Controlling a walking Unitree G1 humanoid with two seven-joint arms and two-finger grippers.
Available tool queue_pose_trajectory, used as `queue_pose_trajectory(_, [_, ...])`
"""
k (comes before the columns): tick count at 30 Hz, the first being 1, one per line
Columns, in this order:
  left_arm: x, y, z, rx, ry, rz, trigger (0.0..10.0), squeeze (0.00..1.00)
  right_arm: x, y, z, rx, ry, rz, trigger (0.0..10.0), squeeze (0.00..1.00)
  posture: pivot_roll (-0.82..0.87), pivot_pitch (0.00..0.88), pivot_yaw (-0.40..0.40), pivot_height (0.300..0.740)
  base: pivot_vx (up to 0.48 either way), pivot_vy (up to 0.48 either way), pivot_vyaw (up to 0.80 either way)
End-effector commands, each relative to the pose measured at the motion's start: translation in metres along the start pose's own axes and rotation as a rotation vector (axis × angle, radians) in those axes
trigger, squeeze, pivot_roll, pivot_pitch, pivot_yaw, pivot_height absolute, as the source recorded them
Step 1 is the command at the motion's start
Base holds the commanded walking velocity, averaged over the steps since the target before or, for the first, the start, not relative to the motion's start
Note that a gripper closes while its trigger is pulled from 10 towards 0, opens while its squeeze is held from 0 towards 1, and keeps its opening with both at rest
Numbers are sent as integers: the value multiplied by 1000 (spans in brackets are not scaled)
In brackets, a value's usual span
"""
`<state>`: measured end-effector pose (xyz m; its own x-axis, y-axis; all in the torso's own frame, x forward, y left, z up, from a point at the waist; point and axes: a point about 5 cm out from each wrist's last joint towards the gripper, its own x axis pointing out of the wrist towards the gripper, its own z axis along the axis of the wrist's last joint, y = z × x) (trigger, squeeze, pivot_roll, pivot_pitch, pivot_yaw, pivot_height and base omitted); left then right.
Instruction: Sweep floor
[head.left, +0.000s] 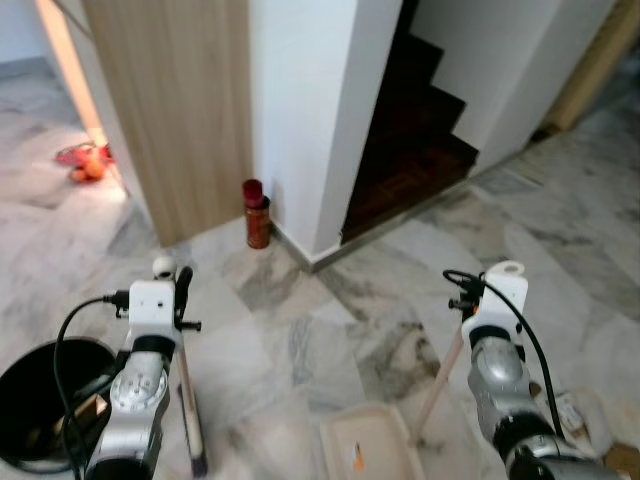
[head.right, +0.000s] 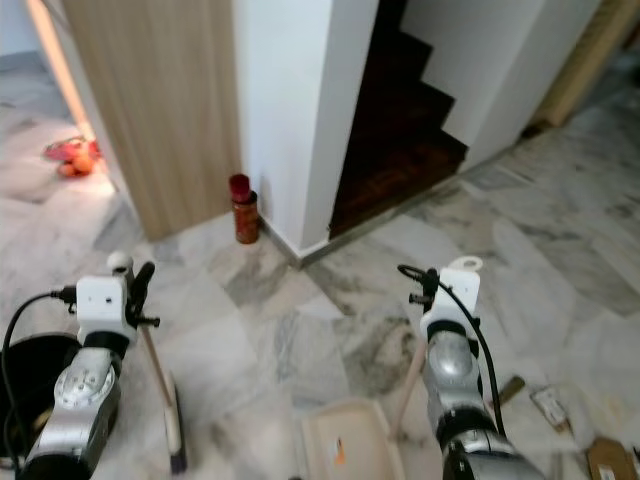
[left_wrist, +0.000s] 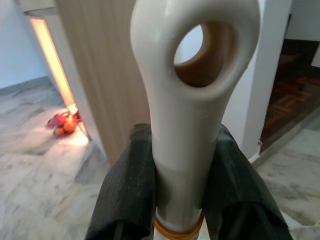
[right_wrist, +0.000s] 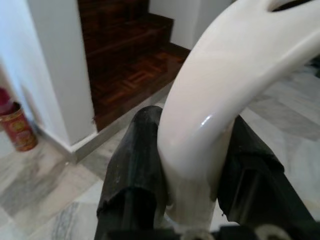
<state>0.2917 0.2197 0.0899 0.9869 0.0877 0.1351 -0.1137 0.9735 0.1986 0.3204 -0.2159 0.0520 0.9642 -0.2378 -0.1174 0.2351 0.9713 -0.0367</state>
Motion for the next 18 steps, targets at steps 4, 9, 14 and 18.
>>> queue_pose_trajectory(4, [6, -6, 10, 3, -49, -19, 10000, 0, 4, -3, 8, -7, -24, -12, 10000, 0, 111, 0, -76, 740, 0, -296, -791])
queue_pose_trajectory(9, [6, -7, 10, 2, -51, -19, 10000, 0, 5, -3, 8, -6, -25, -13, 10000, 0, 110, 0, -77, 740, 0, 0, -788])
queue_pose_trajectory(14, [7, -8, 11, 1, -53, -22, 10000, 0, 4, -3, 8, -6, -27, -14, 10000, 0, 110, 0, -75, 740, 0, 0, -788])
queue_pose_trajectory(18, [7, -8, 11, 1, -53, -23, 10000, 0, 4, -3, 8, -6, -27, -16, 10000, 0, 110, 0, -74, 740, 0, 0, -797])
